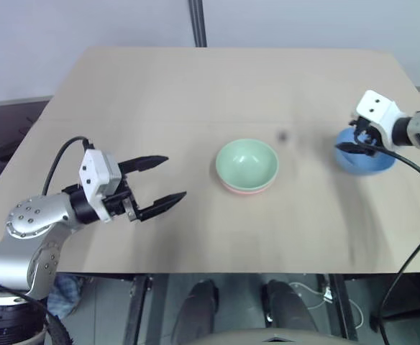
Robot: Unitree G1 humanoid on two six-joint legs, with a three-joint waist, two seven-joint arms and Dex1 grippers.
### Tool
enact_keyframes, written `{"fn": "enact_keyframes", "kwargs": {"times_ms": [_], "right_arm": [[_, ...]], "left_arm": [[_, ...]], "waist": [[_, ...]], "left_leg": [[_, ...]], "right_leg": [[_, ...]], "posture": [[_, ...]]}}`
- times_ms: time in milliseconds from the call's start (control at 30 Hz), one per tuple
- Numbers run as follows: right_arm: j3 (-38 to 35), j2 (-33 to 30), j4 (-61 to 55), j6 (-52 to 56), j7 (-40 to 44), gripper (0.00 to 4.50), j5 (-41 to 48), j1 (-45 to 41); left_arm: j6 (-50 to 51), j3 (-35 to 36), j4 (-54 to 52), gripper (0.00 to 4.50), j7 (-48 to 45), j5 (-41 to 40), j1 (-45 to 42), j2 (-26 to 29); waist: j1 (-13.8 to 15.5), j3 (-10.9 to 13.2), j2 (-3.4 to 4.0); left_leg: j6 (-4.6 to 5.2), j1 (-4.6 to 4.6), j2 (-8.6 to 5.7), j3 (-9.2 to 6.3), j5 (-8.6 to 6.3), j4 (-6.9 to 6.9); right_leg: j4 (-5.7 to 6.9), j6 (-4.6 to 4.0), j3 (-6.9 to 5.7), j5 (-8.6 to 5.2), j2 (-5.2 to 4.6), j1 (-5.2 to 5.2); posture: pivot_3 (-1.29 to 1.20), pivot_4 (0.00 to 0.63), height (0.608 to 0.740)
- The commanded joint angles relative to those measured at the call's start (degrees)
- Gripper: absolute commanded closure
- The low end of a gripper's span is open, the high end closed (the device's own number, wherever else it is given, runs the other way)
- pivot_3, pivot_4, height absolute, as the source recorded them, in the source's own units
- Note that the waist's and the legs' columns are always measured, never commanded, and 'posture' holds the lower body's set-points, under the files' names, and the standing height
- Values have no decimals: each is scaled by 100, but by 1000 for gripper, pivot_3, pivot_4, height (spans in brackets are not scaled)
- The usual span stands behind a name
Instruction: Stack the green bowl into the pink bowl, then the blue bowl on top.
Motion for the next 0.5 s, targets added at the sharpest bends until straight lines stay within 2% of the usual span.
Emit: {"fn": "enact_keyframes", "kwargs": {"times_ms": [33,233,400,500], "right_arm": [[-128,-179,39,204,-48,900,-107,208],[-341,-148,-234,856,-70,900,73,531],[-675,-35,-101,867,-627,900,107,210],[-783,-15,-155,960,-684,900,215,43]], "left_arm": [[27,-88,-16,0,-73,-175,-260,11],[28,-241,96,0,-205,-150,-463,53],[18,-265,167,0,-241,-105,-486,60],[2,-262,181,0,-263,-89,-456,58]], "waist": [[-26,0,0],[-33,3,4],[-21,5,8],[-18,5,8]], "left_leg": [[0,0,1,5,0,0],[1,3,2,12,0,4],[1,4,2,11,0,7],[1,3,1,11,0,7]], "right_leg": [[0,0,5,0,1,-2],[7,1,12,0,4,-2],[8,2,11,1,4,-2],[7,2,11,1,4,-2]], "posture": [[0,150,740],[0,150,740],[0,150,740],[0,150,740]]}}
